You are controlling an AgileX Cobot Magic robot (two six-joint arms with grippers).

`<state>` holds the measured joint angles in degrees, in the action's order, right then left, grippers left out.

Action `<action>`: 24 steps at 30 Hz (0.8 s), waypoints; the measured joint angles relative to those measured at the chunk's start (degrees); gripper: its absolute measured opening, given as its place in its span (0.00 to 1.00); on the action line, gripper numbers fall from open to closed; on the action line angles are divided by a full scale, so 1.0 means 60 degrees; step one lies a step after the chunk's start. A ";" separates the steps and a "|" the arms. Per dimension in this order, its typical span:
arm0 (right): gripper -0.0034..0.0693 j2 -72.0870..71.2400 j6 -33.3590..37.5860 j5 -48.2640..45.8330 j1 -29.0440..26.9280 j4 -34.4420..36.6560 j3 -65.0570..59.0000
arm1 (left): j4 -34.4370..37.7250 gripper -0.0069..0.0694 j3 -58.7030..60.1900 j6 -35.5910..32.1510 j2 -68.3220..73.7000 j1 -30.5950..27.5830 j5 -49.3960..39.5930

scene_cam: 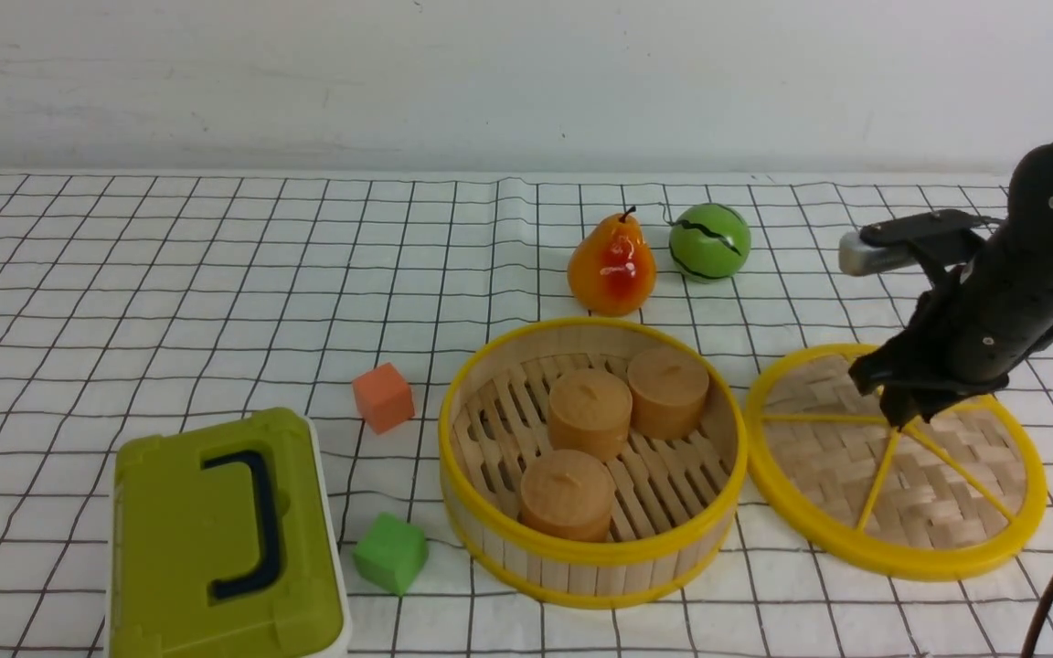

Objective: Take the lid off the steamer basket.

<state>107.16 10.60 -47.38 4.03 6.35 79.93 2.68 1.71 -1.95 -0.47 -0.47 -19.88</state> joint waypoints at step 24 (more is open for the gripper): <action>0.02 -1.1156 0.0019 0.1565 0.0000 0.1233 -0.4957 | 0.0000 0.40 0.0000 0.0000 0.0000 0.0000 0.0000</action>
<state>40.22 10.72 -37.99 4.03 13.75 50.19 2.68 1.71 -1.95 -0.47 -0.47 -19.88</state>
